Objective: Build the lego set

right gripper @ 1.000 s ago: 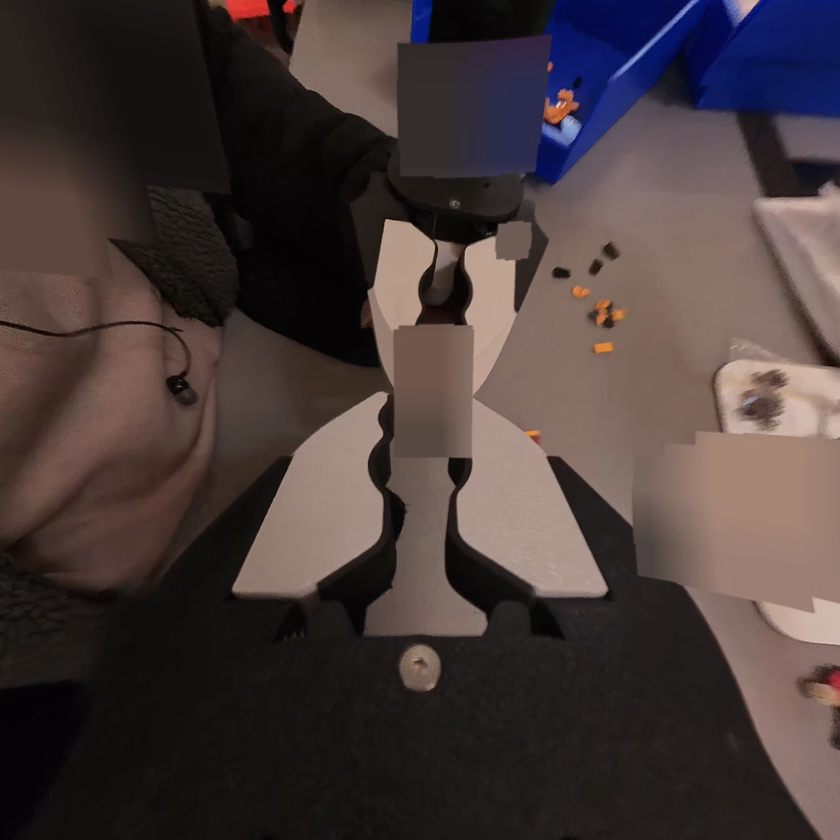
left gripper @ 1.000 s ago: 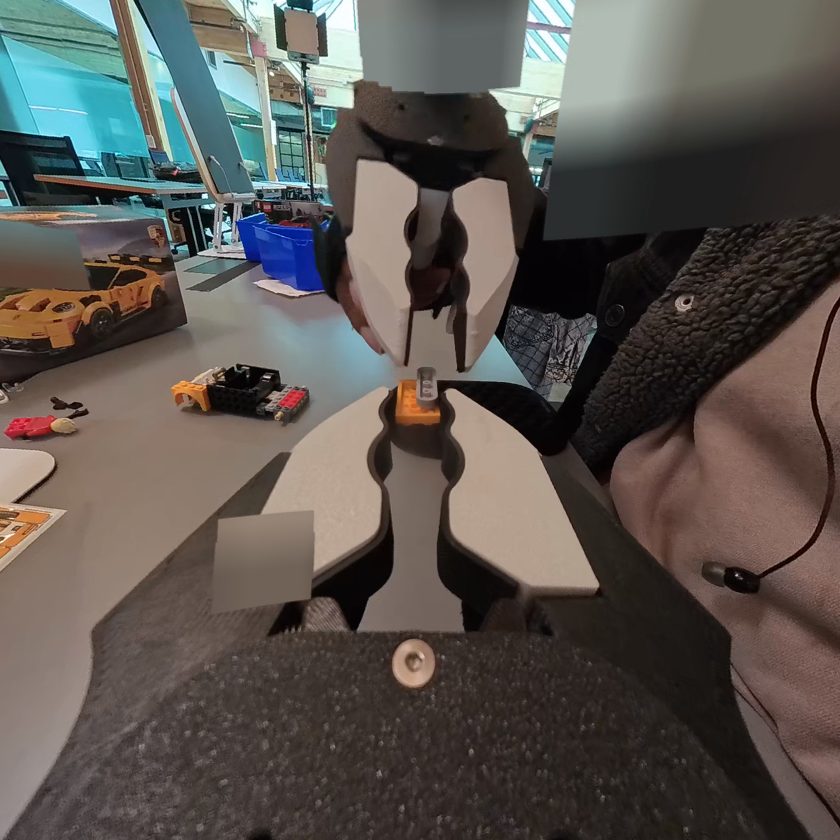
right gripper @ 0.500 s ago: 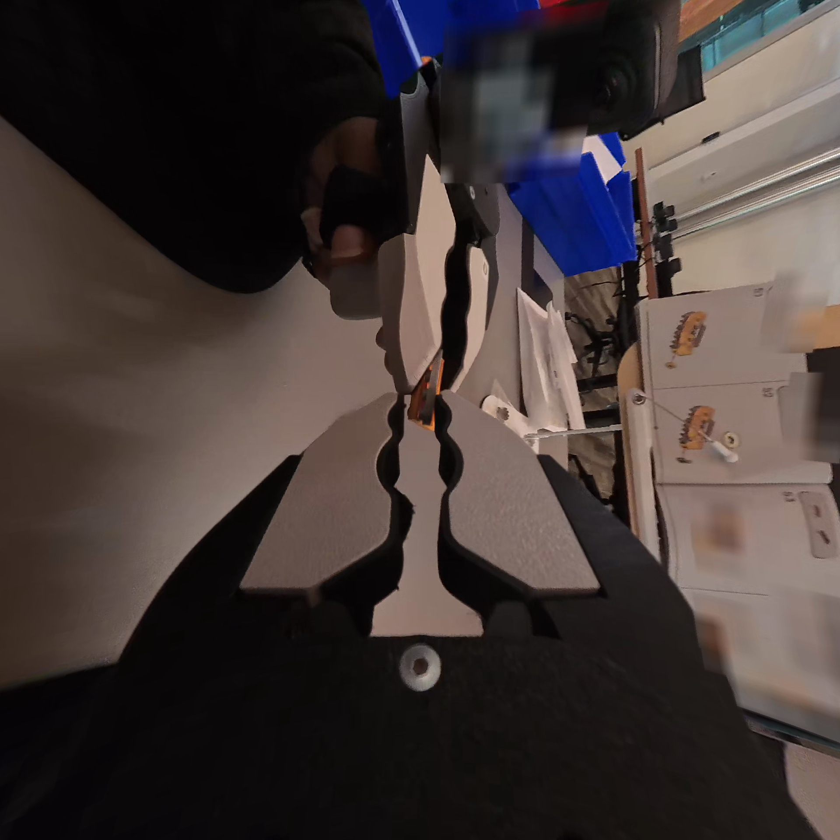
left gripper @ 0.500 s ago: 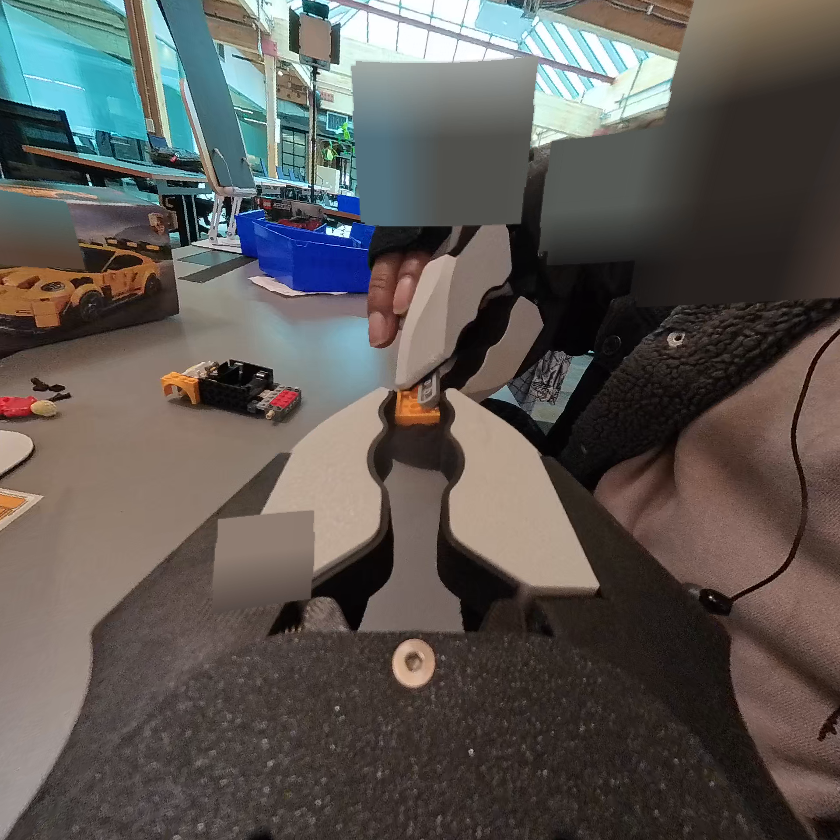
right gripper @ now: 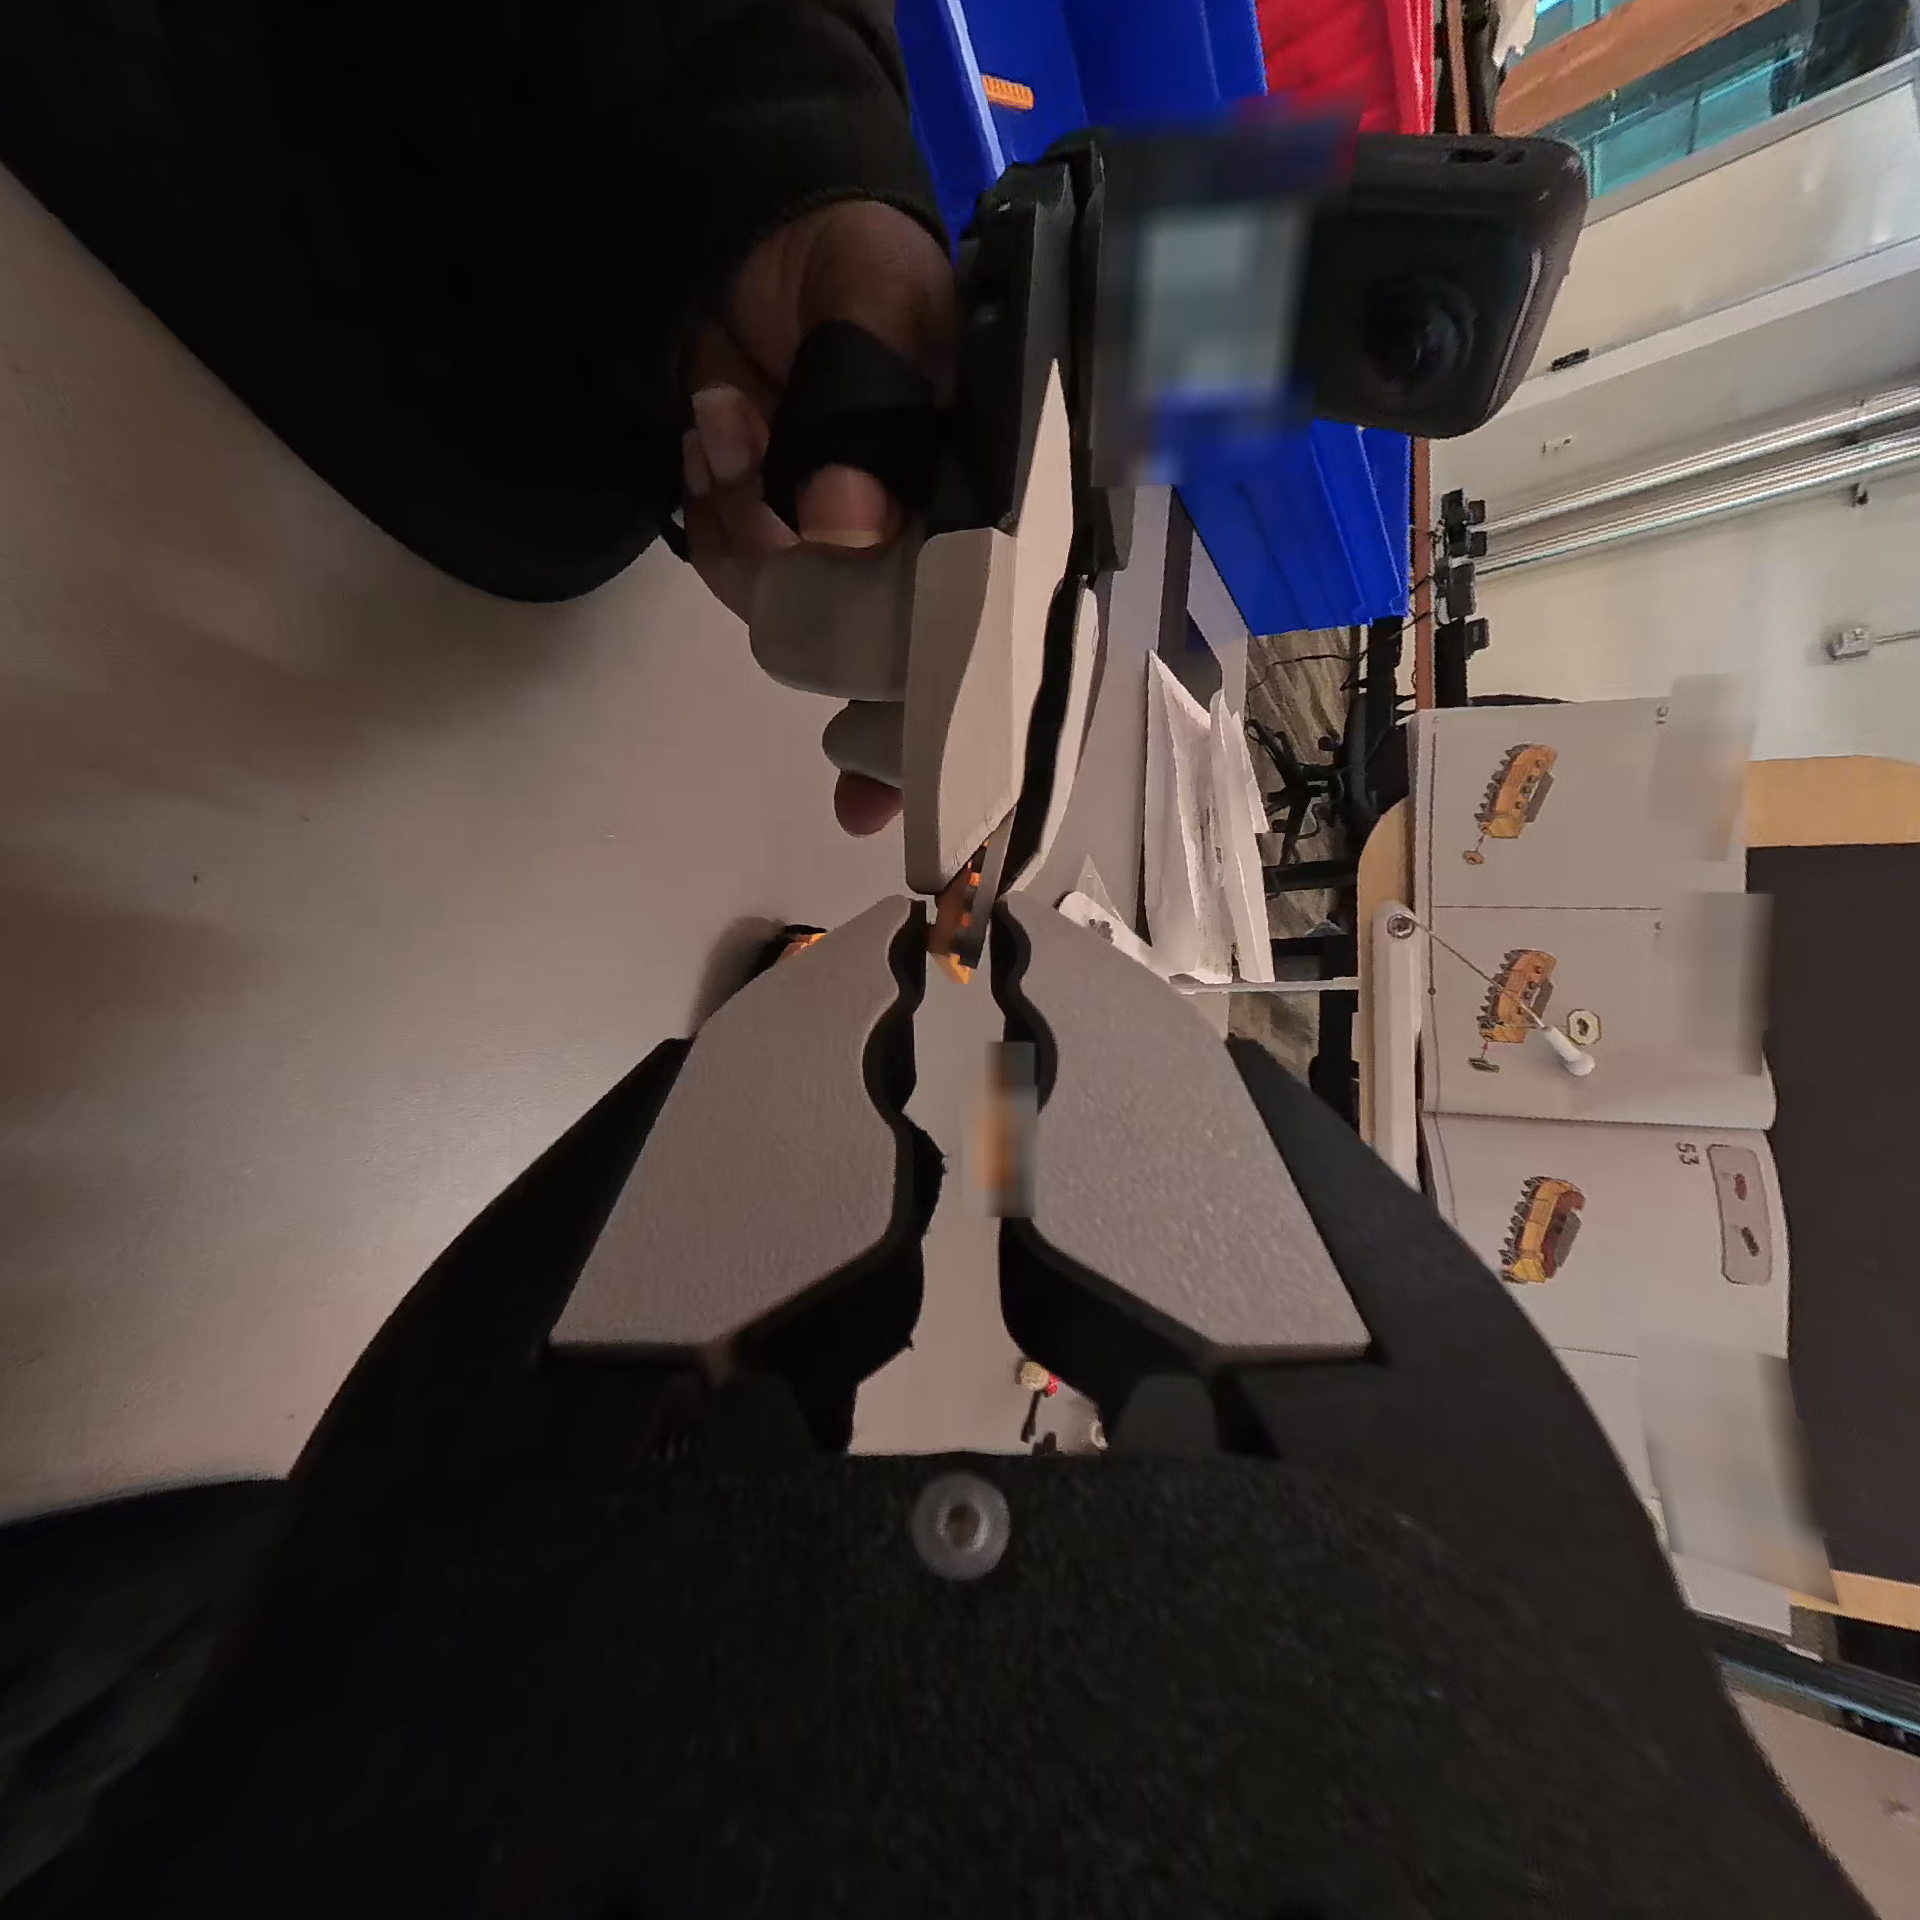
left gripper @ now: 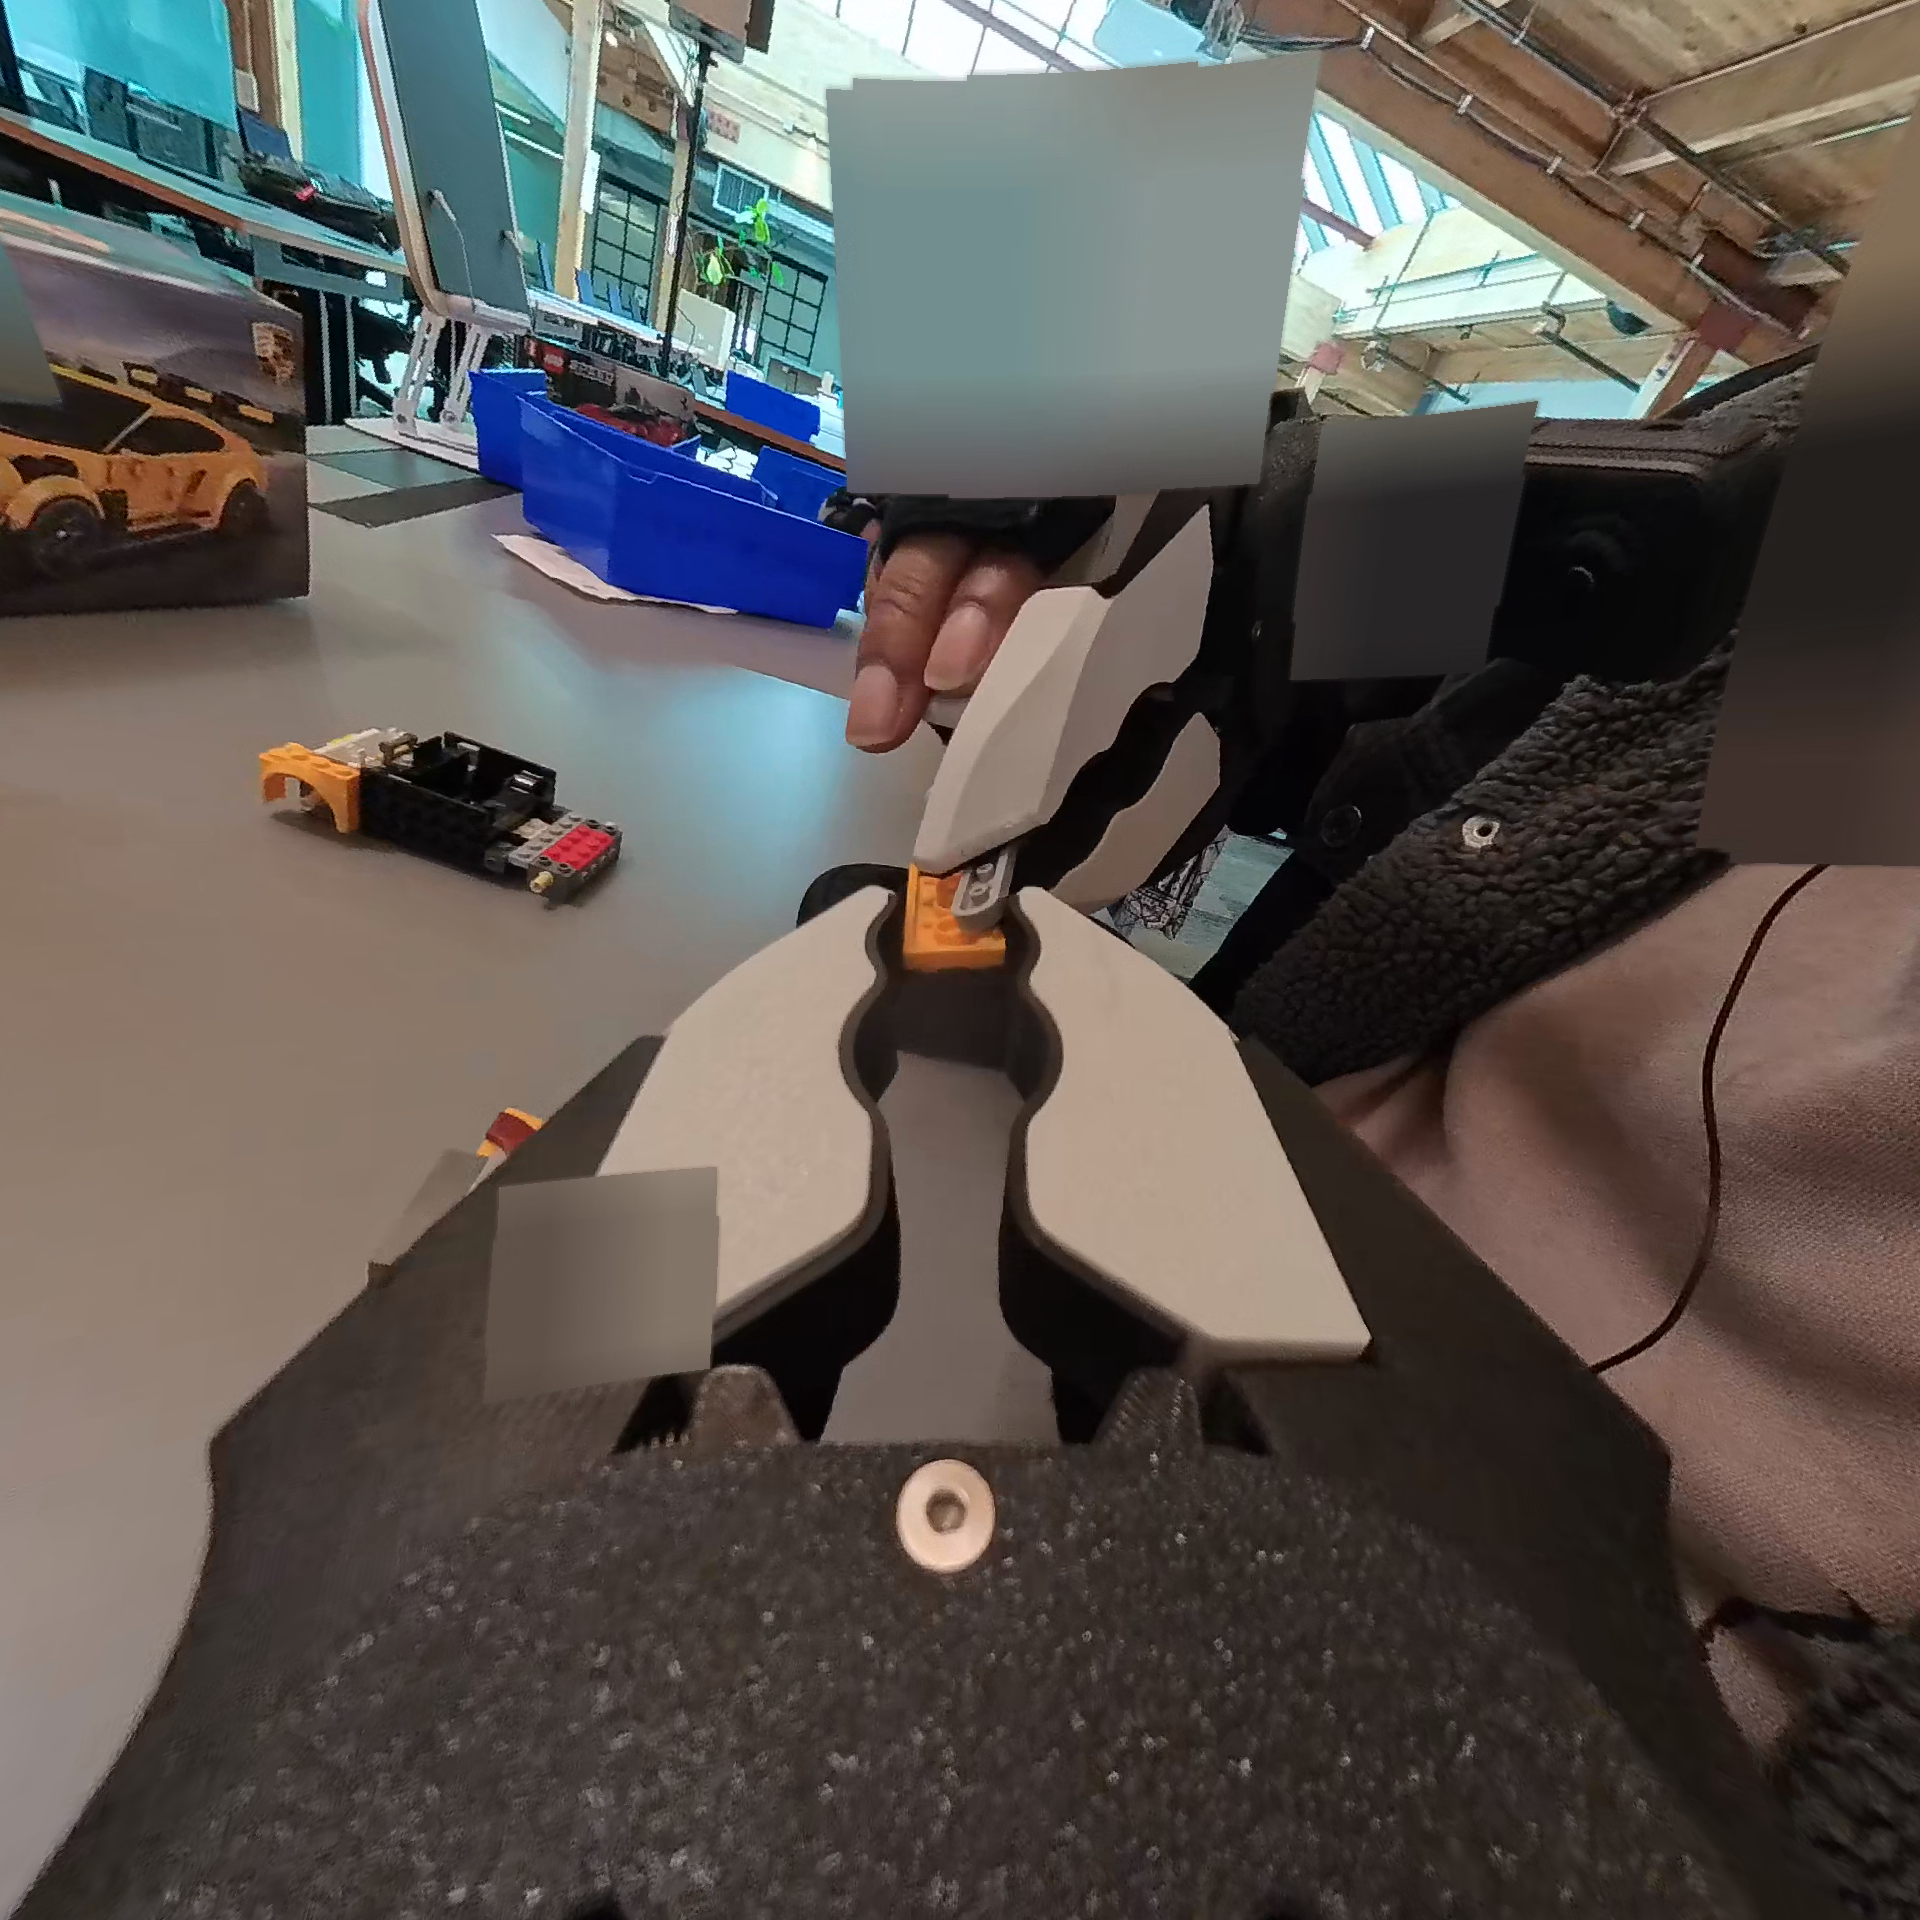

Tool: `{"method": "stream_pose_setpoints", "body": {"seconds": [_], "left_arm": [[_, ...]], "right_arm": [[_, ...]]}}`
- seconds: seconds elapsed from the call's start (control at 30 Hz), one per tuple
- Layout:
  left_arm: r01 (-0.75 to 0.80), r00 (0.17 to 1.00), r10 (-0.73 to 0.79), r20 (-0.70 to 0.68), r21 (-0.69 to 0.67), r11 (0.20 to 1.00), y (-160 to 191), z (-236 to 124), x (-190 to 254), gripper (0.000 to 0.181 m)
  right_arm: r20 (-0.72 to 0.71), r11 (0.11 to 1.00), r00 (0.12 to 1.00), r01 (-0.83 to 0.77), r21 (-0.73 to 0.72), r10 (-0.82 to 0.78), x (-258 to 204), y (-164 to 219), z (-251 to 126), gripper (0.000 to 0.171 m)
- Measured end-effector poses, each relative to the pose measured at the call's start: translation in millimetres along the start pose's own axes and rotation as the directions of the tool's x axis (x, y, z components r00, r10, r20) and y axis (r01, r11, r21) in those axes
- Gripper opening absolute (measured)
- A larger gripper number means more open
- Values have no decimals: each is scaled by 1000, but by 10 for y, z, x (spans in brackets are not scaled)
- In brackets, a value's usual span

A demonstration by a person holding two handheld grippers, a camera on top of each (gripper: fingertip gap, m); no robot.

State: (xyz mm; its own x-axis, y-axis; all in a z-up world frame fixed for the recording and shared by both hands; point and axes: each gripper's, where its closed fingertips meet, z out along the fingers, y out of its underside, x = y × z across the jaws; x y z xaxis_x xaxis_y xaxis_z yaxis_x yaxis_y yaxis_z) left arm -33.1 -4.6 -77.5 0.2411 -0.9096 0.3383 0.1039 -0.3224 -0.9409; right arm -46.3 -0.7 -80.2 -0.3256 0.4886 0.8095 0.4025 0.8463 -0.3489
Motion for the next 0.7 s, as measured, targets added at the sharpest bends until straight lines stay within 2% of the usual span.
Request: {"method": "stream_pose_setpoints", "body": {"seconds": [0.4,0.7], "left_arm": [[50,999,-51,-21,-28,998,58,15,-4,17],[44,999,-44,-16,-37,998,73,20,-4,17]], "right_arm": [[40,1000,999,-4,17,4,-24,2,-25,20],[84,998,996,-45,34,42,-92,-40,-6,18]]}}
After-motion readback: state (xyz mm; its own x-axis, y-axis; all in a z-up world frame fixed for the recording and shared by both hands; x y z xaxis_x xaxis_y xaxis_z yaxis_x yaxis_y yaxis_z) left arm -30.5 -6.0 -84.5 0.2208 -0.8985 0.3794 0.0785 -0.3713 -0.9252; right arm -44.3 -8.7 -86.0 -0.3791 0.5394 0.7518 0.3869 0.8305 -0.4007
